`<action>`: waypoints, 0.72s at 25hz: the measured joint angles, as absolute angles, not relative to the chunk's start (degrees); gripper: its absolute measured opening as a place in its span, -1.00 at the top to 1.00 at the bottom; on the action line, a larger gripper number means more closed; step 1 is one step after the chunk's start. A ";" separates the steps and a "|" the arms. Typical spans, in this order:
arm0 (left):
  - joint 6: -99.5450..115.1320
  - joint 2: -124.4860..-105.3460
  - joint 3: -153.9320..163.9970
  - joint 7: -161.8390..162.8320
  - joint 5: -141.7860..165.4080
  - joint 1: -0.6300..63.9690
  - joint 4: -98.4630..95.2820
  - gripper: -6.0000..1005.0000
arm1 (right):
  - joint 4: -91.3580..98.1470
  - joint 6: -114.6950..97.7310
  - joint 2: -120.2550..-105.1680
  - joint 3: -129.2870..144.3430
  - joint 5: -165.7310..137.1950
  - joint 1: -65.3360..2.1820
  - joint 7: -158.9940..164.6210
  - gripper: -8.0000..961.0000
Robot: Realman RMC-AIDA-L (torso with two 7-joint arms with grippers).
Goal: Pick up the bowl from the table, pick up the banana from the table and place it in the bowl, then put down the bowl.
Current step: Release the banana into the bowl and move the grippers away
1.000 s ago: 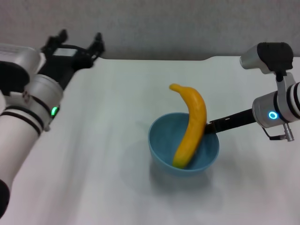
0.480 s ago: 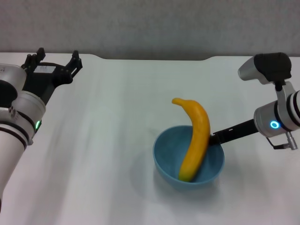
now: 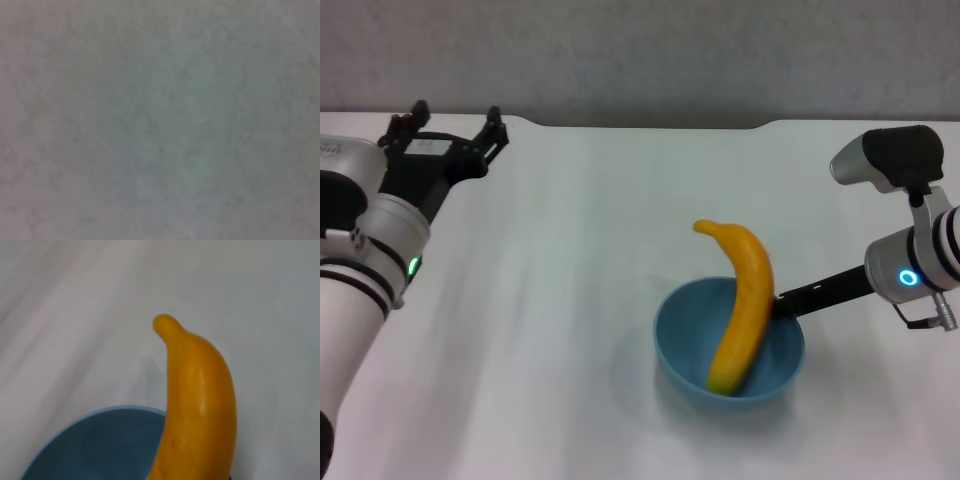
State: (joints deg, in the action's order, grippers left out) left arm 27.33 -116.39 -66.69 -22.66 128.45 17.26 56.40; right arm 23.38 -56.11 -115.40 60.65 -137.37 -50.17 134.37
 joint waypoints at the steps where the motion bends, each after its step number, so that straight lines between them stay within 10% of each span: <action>1: 27.47 -116.35 -66.31 -22.43 128.46 17.41 56.36 -0.78 | 23.44 -55.83 -115.40 60.64 -137.37 -49.92 134.30 0.87; 18: 28.57 -116.30 -65.46 -20.35 128.49 16.57 54.93 -0.79 | 26.07 -52.99 -115.94 61.49 -131.74 -47.66 128.00 0.27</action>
State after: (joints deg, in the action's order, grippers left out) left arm 28.57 -116.30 -65.46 -20.35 128.49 16.57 54.93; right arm 26.07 -52.99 -115.94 61.49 -131.74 -47.66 128.00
